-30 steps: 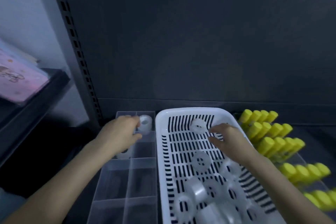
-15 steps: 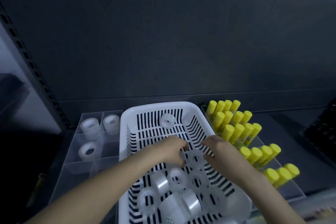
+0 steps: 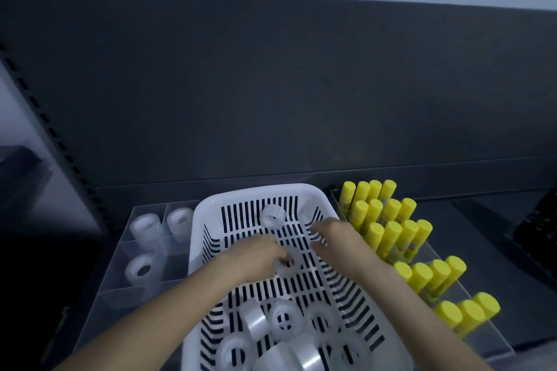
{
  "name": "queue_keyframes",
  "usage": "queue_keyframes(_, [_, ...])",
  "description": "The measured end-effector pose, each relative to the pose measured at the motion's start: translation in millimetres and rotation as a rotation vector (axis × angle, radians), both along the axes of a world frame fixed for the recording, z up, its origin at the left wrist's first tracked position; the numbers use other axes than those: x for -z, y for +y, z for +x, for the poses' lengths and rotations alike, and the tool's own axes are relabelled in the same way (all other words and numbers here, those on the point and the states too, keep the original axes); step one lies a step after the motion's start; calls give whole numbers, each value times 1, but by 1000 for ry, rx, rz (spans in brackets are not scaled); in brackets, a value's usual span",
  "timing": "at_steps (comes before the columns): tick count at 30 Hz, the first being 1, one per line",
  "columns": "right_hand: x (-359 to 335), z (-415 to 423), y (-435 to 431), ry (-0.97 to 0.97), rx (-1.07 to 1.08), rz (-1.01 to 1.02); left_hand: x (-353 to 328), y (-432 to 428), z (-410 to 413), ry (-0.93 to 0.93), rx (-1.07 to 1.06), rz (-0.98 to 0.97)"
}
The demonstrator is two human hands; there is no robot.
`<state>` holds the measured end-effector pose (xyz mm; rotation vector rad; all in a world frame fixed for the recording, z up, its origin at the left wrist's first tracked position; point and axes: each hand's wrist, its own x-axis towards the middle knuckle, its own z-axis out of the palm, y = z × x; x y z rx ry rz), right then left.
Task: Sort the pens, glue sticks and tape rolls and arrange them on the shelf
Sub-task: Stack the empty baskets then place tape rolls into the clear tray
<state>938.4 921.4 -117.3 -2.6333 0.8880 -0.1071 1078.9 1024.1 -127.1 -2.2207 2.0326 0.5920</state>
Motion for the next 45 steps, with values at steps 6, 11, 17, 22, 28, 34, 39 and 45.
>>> queue_keyframes(6, [17,76,-18,-28,-5,77,-4,26,27,19,-257,45])
queue_keyframes(11, [28,103,-16,-26,147,173,9,22,33,137,-433,-27])
queue_keyframes(17, [25,94,-10,-15,151,371,12,16,29,132,-400,13])
queue_keyframes(22, [12,67,-16,-144,232,443,2,21,34,222,-421,-98])
queue_keyframes(28, [-16,60,8,-348,143,562,-37,50,49,255,-479,-293])
queue_keyframes(34, [-42,83,51,-380,-42,545,-58,135,92,313,-597,-497])
queue_keyframes(39, [-40,130,85,-193,-223,276,-46,189,114,326,-683,-467])
queue_keyframes(45, [-27,177,119,234,-430,-315,-28,210,121,362,-740,-460])
